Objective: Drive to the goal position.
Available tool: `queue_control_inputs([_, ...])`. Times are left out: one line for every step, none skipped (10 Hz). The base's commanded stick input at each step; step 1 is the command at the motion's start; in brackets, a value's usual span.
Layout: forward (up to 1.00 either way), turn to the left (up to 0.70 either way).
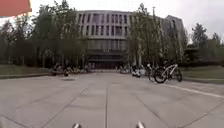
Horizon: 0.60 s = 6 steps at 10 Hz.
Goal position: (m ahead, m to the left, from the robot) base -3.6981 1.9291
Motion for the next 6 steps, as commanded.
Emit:
queue_control_inputs([0.50,0.00])
queue_control_inputs([0.50,0.00])
queue_control_inputs([0.50,0.00])
queue_control_inputs([0.50,0.00])
queue_control_inputs([0.50,0.00])
queue_control_inputs([0.50,0.00])
